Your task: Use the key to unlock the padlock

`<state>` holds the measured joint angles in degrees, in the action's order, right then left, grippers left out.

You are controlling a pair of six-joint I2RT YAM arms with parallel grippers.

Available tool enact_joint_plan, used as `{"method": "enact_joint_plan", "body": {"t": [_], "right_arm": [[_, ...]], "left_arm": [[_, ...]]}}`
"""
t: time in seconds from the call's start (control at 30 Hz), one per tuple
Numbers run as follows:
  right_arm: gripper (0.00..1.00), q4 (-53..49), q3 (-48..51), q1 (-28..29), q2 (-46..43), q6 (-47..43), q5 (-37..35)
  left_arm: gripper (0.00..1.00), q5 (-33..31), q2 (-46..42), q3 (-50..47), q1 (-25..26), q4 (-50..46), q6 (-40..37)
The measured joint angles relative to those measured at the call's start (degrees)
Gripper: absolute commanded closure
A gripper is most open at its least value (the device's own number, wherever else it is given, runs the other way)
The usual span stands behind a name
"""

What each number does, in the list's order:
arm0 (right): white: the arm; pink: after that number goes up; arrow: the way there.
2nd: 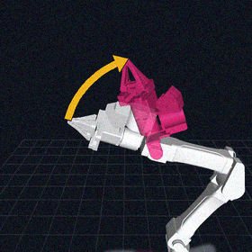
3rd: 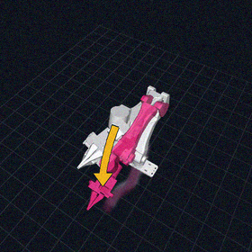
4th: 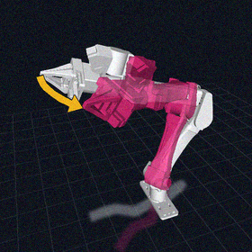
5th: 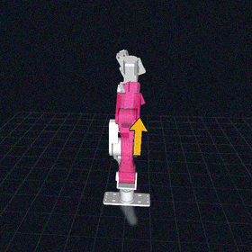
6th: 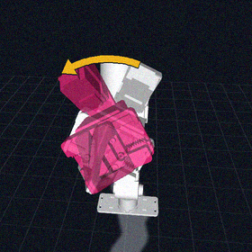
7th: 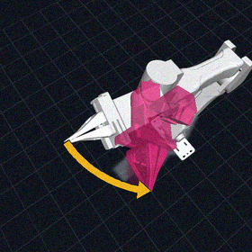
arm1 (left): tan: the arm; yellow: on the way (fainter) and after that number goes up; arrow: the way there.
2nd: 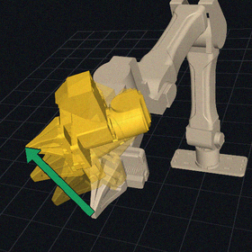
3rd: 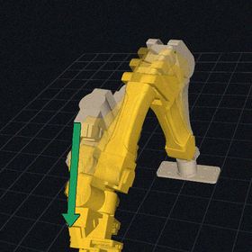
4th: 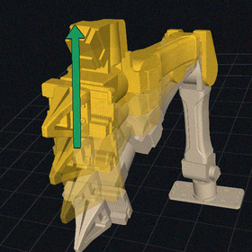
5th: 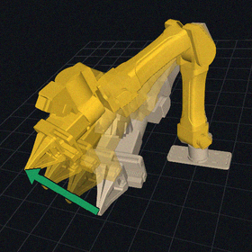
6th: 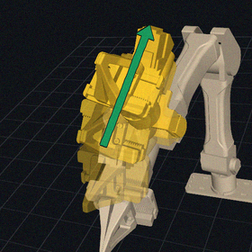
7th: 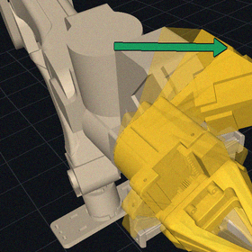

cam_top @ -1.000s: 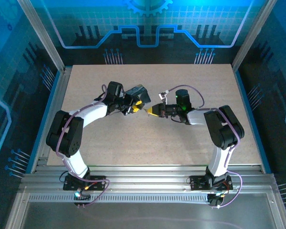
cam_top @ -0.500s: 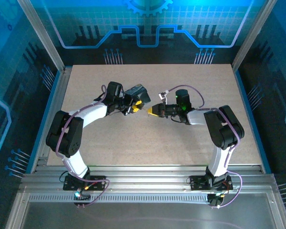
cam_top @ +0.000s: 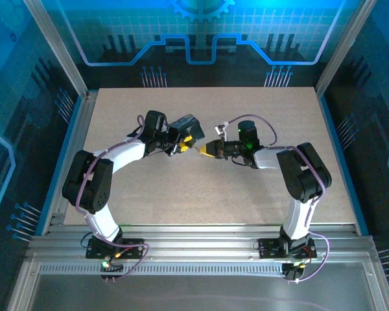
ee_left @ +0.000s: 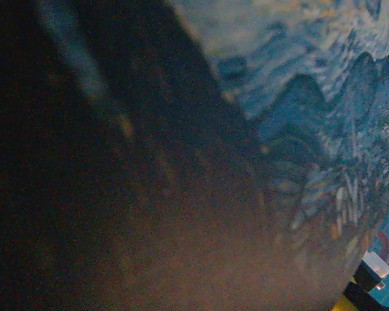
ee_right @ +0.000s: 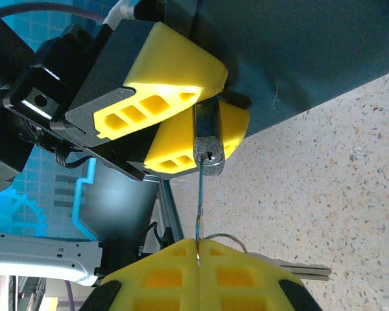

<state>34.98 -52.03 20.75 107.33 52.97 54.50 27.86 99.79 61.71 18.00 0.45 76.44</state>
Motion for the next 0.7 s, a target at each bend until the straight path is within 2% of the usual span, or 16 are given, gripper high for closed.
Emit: {"method": "enact_joint_plan", "body": {"t": [0.4, 0.7], "right_arm": [[1.0, -1.1, -0.5, 0.3, 0.5, -0.7, -0.3], [1.0, -5.0, -0.5, 1.5, -2.5, -5.8, -3.4]], "left_arm": [[1.0, 0.0, 0.0, 0.0, -0.2, -0.2, -0.3], [1.0, 0.0, 0.0, 0.0, -0.2, -0.8, -0.3]]}}
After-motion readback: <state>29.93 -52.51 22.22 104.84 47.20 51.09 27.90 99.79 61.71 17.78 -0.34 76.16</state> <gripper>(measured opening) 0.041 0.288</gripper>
